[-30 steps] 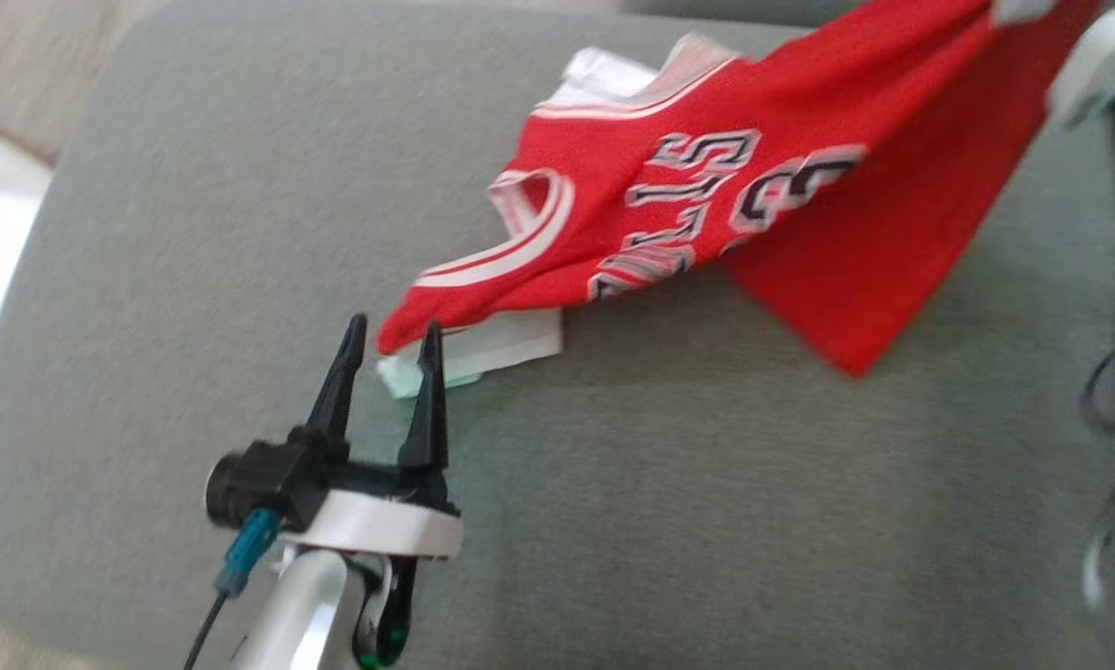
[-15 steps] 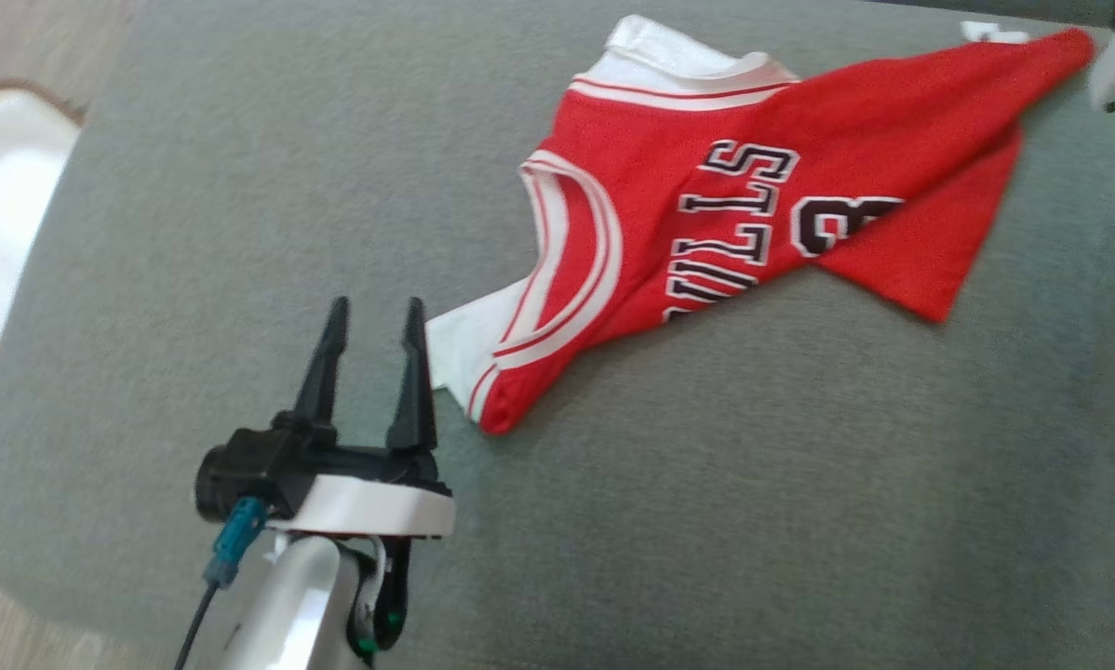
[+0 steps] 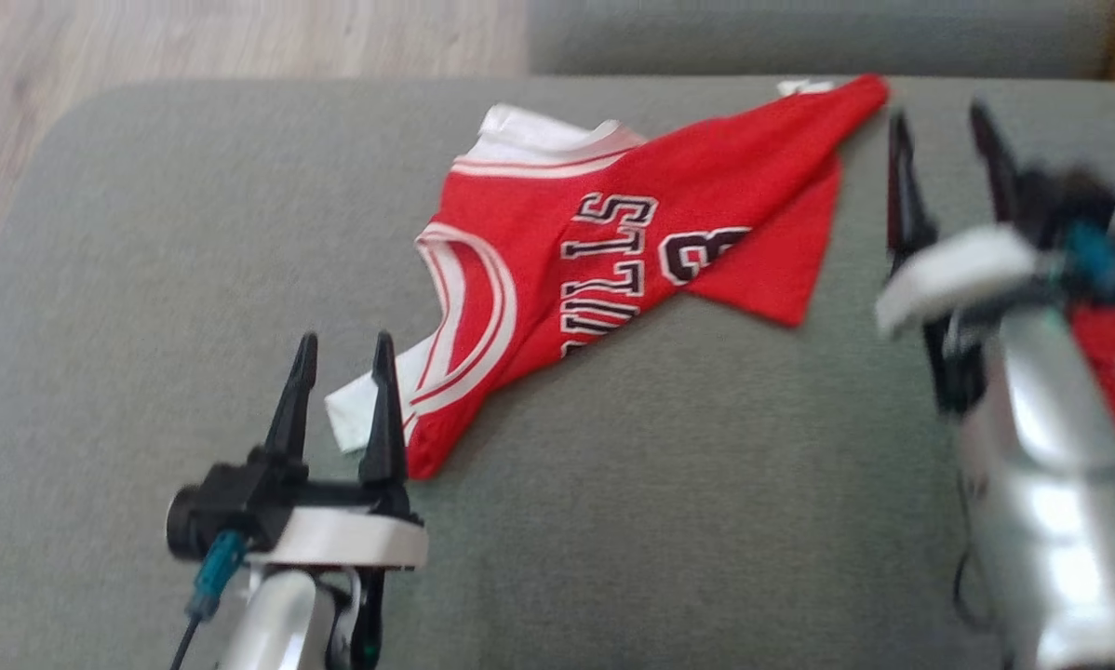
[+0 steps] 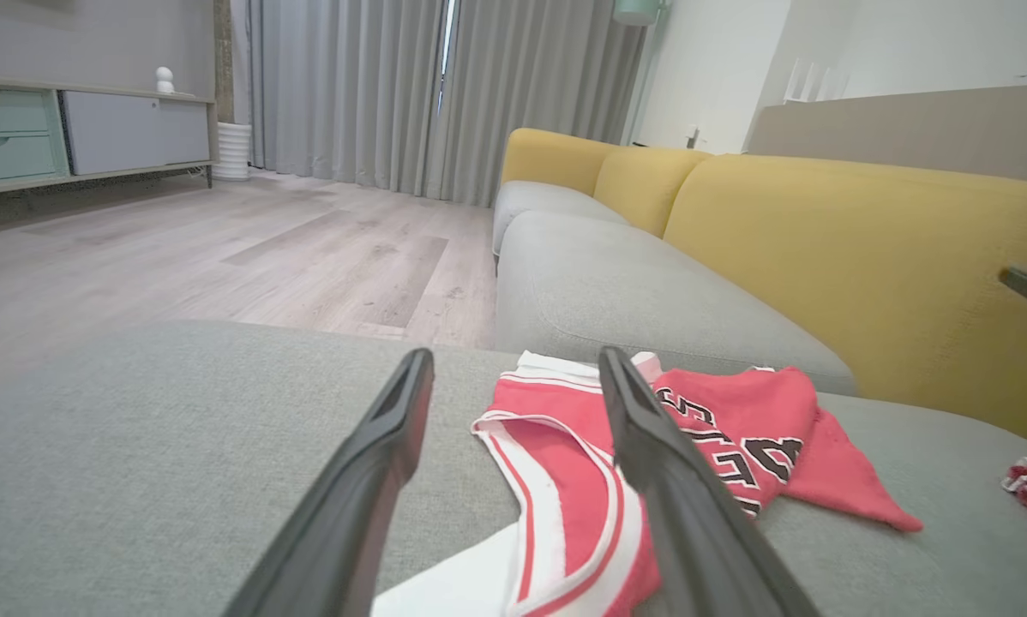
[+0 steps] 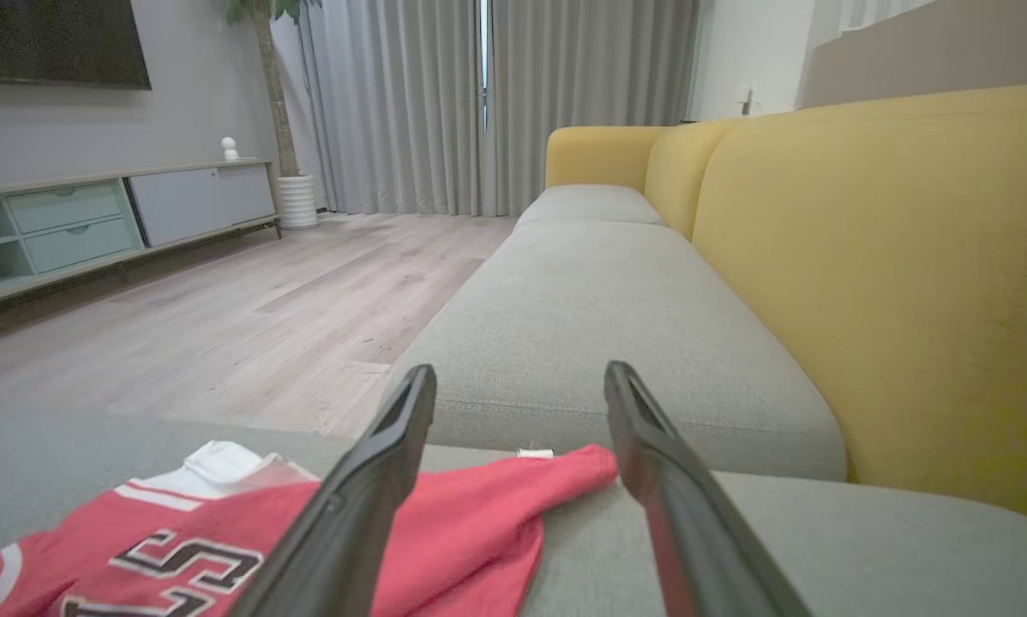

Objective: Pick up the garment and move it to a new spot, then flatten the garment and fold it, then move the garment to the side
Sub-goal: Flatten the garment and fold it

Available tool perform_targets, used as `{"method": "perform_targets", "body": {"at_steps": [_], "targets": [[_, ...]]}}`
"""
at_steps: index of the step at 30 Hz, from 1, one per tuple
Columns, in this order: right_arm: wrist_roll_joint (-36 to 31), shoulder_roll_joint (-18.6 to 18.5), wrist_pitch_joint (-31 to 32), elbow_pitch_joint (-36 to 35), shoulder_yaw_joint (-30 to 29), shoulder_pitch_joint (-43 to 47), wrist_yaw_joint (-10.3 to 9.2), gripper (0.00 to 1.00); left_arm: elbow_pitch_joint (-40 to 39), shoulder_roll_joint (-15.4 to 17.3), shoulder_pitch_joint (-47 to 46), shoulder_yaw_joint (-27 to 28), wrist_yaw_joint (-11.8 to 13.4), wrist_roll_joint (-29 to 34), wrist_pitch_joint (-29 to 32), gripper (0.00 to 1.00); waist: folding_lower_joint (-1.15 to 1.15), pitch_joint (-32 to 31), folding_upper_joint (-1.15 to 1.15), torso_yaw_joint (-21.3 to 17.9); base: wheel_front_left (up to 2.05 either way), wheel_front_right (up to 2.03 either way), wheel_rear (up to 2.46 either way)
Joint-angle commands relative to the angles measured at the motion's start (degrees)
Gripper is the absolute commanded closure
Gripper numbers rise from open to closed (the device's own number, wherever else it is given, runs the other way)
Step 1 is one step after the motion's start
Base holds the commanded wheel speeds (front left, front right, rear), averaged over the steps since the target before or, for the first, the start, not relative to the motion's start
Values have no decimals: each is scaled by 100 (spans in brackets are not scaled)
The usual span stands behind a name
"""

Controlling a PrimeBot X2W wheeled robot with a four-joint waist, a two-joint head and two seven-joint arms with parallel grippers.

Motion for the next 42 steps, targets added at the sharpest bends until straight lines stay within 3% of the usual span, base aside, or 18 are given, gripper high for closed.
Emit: {"method": "perform_targets", "body": {"at_steps": [1,7,11,21,28,36,42], "targets": [[129,112,-73,-574,256,301,-4,0,-138,25,-31,260,-12,68,-53,0,1,-257,0,-257,0,0,0],[734,145,-75,-1887,877,1990,-4,0,-124,25,163,319,-39,99,-53,0,1,-423,0,-483,0,0,0],[903,146,-75,-2362,1067,2788,-4,0,-93,25,280,318,-62,113,-53,0,1,-500,0,-604,0,0,0],[658,147,-43,-2625,921,3107,-4,0,-98,25,277,200,-98,91,-53,0,1,-446,0,-530,0,0,0],[95,147,467,-2269,940,2707,-4,0,-117,25,158,105,-111,83,-54,0,1,-251,0,-199,0,0,0],[-486,147,1133,-1055,994,1892,-4,0,-82,25,42,26,-139,58,-54,0,1,-7,0,172,0,0,0],[-1109,147,1293,-170,676,1198,-4,0,-85,25,-77,-99,-139,7,-54,0,1,195,0,426,0,0,0]]}}
